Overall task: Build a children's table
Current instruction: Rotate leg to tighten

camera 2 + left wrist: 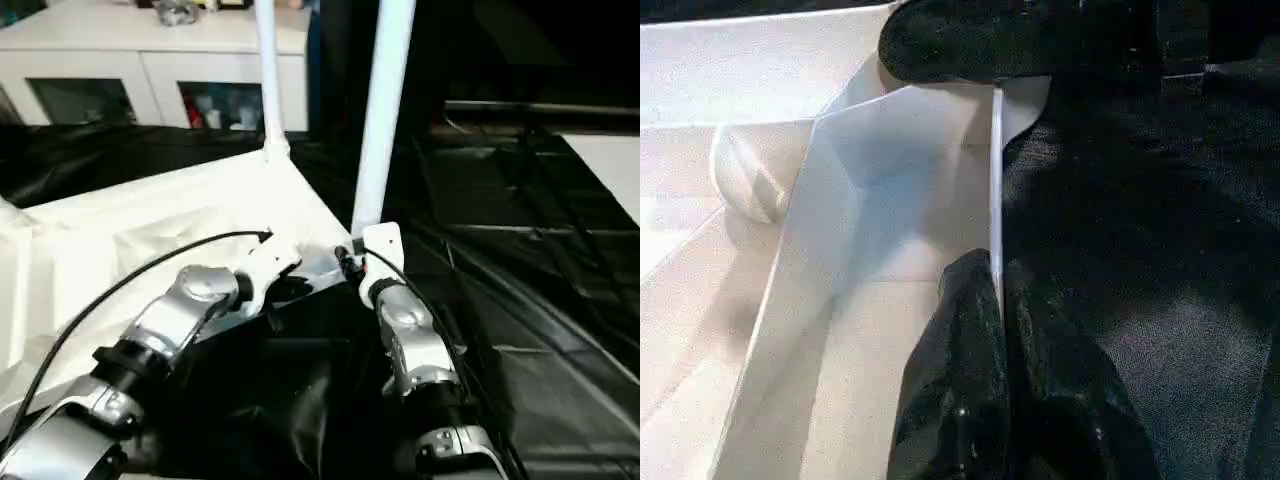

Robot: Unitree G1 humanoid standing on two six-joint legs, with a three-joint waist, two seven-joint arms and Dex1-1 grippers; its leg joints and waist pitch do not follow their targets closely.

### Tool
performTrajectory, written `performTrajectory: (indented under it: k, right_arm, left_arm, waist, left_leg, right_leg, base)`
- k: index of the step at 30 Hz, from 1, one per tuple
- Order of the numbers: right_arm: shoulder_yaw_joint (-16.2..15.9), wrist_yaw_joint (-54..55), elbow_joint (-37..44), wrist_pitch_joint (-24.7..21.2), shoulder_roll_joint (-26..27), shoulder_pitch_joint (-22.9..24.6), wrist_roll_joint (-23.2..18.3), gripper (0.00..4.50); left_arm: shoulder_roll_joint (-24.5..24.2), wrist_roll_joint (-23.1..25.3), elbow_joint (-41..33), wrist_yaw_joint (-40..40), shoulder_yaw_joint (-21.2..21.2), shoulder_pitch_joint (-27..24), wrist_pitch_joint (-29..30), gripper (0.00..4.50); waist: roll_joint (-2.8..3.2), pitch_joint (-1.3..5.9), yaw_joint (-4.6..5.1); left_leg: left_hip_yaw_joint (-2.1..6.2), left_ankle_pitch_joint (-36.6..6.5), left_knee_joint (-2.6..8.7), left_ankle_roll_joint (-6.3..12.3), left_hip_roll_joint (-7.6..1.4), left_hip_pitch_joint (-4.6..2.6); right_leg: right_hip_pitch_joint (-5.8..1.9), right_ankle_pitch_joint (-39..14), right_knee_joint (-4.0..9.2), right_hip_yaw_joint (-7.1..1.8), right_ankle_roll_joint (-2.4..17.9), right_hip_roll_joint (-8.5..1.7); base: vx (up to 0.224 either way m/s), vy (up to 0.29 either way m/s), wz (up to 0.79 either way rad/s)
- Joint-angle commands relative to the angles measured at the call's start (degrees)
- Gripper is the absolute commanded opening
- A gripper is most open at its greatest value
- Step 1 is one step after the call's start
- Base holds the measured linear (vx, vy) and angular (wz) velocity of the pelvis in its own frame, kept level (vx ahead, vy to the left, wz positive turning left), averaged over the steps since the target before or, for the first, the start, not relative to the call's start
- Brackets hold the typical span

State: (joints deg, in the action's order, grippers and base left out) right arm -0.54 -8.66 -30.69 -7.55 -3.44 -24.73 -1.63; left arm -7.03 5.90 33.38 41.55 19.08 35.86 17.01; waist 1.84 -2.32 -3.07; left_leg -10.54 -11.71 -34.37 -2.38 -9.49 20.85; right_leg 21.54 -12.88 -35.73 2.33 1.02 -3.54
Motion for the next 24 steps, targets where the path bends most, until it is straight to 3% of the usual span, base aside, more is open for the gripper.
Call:
performTrajectory:
  k: [1,3,6,8,9,12,14,18,20,24]
  right_arm:
    - [-3.56,-5.37,0.10,1.57,2.22,1.16,-0.21,2.72]
    - [-3.77,-8.78,2.75,3.37,1.60,1.95,-1.87,3.42]
    - [-3.47,-12.41,7.10,3.41,-0.82,3.22,-4.49,3.54]
    - [-3.38,-14.90,8.31,3.09,-3.18,3.50,-5.07,3.89]
    - [-3.82,-18.10,9.59,3.18,-5.09,4.08,-5.58,3.89]
    - [-4.83,-25.32,12.21,3.16,-8.98,5.40,-6.65,3.89]
    - [-6.56,-33.71,14.72,3.86,-14.15,7.19,-6.90,3.89]
    - [-8.29,-39.60,15.41,5.18,-18.52,8.10,-5.56,3.89]
    - [-9.26,-43.91,16.86,4.22,-20.71,8.76,-6.91,3.89]
    - [-10.17,-47.25,17.88,3.17,-22.30,8.91,-8.08,3.89]
  left_arm:
    - [0.83,0.72,1.06,-2.66,1.00,-0.71,-0.53,0.00]
    - [-0.33,0.63,-0.10,-0.91,1.10,-1.17,-0.59,0.00]
    - [-2.71,-0.37,-2.45,2.75,0.74,-2.49,-1.49,0.00]
    - [-4.17,-2.32,-4.33,6.65,0.16,-3.73,-4.12,0.00]
    - [-5.30,-3.43,-5.76,8.83,-0.19,-4.55,-3.98,0.00]
    - [-7.72,-5.34,-8.20,13.50,-0.49,-6.13,-5.07,0.00]
    - [-11.35,-8.25,-12.40,20.93,-0.10,-8.38,-6.10,0.00]
    - [-14.63,-9.70,-15.76,25.20,0.23,-9.61,-5.10,0.00]
    - [-16.04,-10.62,-17.28,27.02,-0.26,-10.15,-4.42,0.00]
    - [-17.64,-11.50,-18.62,28.80,-1.11,-10.55,-3.96,0.00]
  waist:
    - [-1.09,2.46,-0.15]
    - [-1.11,2.65,-0.20]
    - [-1.18,2.74,-0.35]
    - [-1.06,2.65,-0.22]
    - [-1.16,2.75,-0.11]
    - [-1.01,2.60,0.00]
    - [-0.96,2.50,-0.14]
    - [-0.72,2.63,-0.36]
    - [-0.68,2.78,-0.54]
    - [-0.89,2.75,-0.49]
  left_leg:
    - [1.58,-8.78,4.38,2.67,-3.58,-0.35]
    - [1.63,-7.41,4.34,3.07,-3.63,-0.16]
    - [1.64,-5.04,4.13,4.91,-3.57,0.30]
    - [1.60,-5.49,4.15,5.16,-3.50,0.23]
    - [1.61,-5.68,4.07,5.15,-3.53,0.25]
    - [1.47,-6.71,4.08,5.69,-3.67,0.04]
    - [1.53,-6.80,4.19,5.61,-3.90,0.11]
    - [1.36,-5.67,4.15,5.82,-4.02,-0.12]
    - [1.33,-5.42,4.05,6.16,-4.15,-0.31]
    - [1.29,-4.42,3.92,7.10,-3.99,-0.04]
  right_leg:
    - [-1.73,-11.87,5.39,-2.92,10.08,-5.32]
    - [-1.83,-8.84,5.00,-2.85,10.49,-5.19]
    - [-2.22,-3.50,4.48,-2.75,11.18,-5.26]
    - [-2.08,-3.83,4.66,-2.63,11.52,-5.13]
    - [-2.32,-3.67,4.51,-2.64,11.69,-5.12]
    - [-2.02,-4.91,4.77,-2.72,12.02,-5.07]
    - [-2.11,-5.11,4.72,-2.72,12.19,-5.05]
    - [-1.81,-0.98,4.14,-2.63,13.87,-4.83]
    - [-1.93,0.51,3.99,-2.63,14.36,-4.87]
    - [-2.13,2.00,3.88,-2.53,14.94,-4.94]
  base:
    - [0.000,0.000,0.00]
    - [0.000,0.000,0.00]
    - [0.000,0.000,0.00]
    - [0.000,0.000,0.00]
    - [0.000,0.000,0.00]
    - [0.000,0.000,0.00]
    - [0.000,0.000,0.00]
    - [0.000,0.000,0.00]
    - [0.000,0.000,0.00]
    - [0.000,0.000,0.00]
